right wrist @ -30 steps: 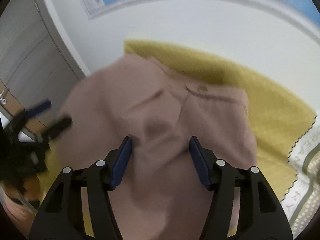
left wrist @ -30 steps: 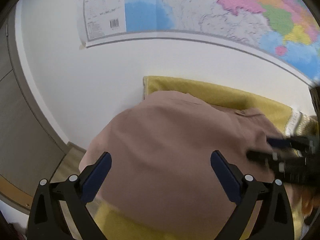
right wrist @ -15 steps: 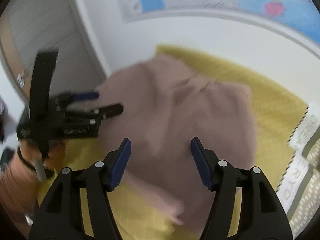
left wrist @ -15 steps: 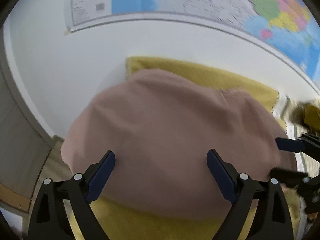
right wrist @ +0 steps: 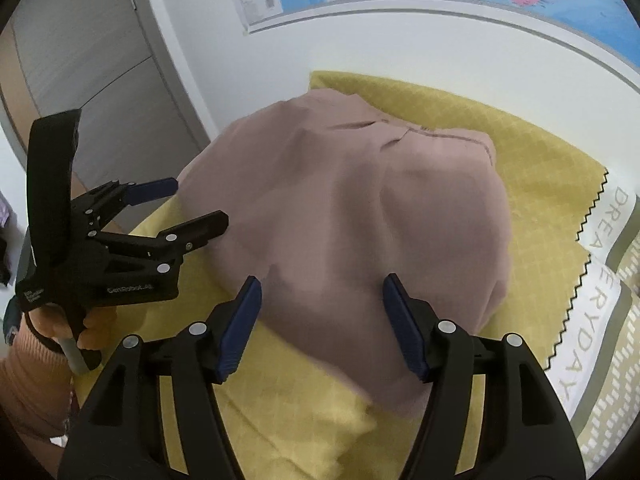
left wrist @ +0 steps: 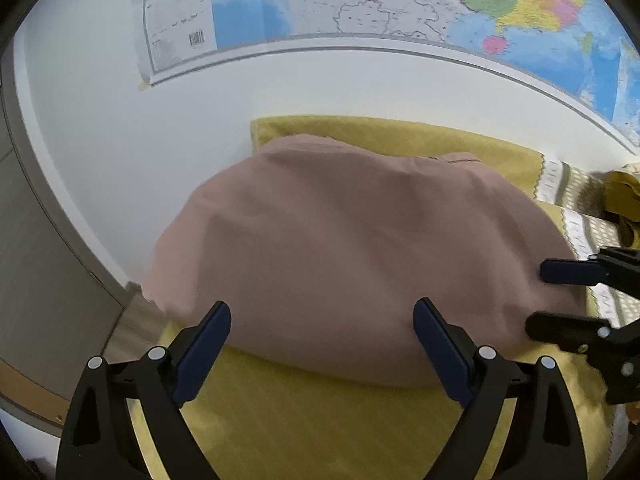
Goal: Fold large clothes
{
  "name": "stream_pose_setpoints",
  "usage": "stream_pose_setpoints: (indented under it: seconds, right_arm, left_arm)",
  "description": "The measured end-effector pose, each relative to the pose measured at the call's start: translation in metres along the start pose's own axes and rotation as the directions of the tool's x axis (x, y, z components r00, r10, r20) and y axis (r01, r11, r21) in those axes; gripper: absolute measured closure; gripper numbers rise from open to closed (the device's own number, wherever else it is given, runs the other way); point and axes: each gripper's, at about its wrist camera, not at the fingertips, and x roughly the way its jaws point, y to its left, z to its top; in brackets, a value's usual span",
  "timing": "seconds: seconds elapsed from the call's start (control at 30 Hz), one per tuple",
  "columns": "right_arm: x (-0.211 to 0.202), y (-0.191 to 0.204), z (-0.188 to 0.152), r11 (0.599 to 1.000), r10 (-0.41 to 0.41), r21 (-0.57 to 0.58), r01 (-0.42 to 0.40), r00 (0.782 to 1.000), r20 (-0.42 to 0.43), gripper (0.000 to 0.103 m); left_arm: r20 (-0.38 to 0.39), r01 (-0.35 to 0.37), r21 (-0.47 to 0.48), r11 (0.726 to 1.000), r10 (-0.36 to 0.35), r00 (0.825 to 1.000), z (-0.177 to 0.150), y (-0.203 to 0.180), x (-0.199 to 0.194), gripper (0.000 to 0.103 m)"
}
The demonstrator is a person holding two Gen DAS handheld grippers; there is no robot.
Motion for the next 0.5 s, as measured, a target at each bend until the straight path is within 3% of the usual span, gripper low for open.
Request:
stream_pose_setpoints:
  seconds: [0.13, 0.2, 0.5]
  right_arm:
    - [0.002, 0.001, -0.007, 0.999, -0.043, -0.016, 0.043, 0.999, -0.024, 0.041]
    - [-0.003, -0.001, -0.006, 0.999, -0.042, 0.011, 0.042, 0.999, 0.002, 0.04]
    - [-0.034, 0.016, -0.026, 0.998, -0.054, -0.007, 0.055, 0.995, 0.086, 0.024]
  left_arm:
    - [-0.002, -0.022, 0.014, 1.0, 0.022, 1.0, -0.008, -0.004, -0.005, 0.014]
    - [-0.002, -0.025, -0.002, 1.0, 0.025, 1.0, -0.009, -0.003, -0.01, 0.01]
    - [0.071, -0.031, -0.063, 0.998, 0.036, 0.997, -0.016, -0.014, -0.05, 0.007]
